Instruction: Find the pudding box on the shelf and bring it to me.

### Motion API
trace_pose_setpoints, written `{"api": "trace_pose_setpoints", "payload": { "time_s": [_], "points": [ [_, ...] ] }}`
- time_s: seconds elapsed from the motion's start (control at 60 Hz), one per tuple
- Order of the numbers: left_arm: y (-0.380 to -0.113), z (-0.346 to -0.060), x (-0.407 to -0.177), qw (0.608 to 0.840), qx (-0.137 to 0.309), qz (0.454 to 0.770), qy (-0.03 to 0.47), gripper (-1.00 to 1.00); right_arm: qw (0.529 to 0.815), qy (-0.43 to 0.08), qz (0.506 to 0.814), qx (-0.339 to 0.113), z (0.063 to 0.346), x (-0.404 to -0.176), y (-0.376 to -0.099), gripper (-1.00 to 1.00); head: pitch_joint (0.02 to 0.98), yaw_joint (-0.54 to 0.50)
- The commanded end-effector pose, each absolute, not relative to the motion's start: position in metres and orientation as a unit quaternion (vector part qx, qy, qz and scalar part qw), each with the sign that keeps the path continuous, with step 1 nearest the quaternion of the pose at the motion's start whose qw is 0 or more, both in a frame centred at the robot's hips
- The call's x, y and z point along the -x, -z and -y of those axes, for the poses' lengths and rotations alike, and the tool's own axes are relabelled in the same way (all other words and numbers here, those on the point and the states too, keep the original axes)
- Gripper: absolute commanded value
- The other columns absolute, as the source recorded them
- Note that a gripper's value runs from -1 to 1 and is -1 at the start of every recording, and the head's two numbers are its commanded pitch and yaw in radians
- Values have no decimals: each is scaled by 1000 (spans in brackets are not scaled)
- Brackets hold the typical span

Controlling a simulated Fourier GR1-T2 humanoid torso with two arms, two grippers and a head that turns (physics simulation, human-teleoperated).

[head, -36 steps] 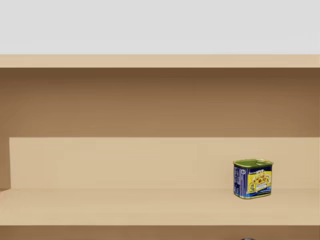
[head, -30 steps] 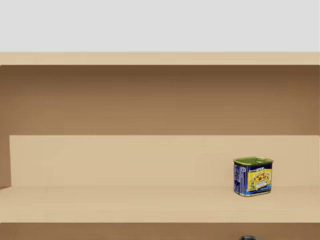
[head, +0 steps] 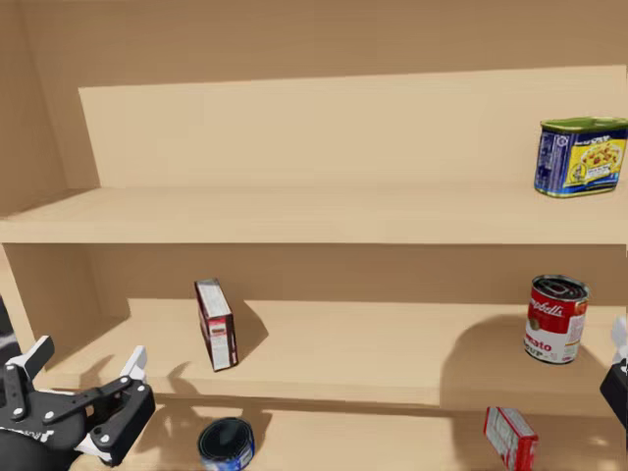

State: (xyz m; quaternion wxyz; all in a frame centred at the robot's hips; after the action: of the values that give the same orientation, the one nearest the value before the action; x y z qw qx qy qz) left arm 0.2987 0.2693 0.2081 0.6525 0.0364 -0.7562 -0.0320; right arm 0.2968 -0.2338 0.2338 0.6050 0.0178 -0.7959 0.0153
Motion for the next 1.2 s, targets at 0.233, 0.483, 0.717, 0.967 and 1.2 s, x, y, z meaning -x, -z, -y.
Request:
{"api": "trace_pose_setpoints", "payload": {
  "time_s": [0.233,0.483,0.717,0.967,1.2],
  "points": [
    [-209,-269,-299,651,-30,758,29,-1000,608,-16,794,-15,233,-297,-234,-1000,516,312],
    [-236,-249,-277,659,-14,751,35,-1000,604,-2,797,-9,234,-298,-234,-1000,518,302],
    [-259,-204,-247,696,31,715,59,-1000,601,-2,799,-15,236,-299,-234,-1000,520,311],
    [-253,-170,-267,695,47,717,41,-1000,600,3,800,-19,238,-299,-235,-1000,524,315],
    [-239,-167,-312,699,20,715,-9,-1000,600,5,800,-22,238,-299,-236,-1000,528,315]
  ]
}}
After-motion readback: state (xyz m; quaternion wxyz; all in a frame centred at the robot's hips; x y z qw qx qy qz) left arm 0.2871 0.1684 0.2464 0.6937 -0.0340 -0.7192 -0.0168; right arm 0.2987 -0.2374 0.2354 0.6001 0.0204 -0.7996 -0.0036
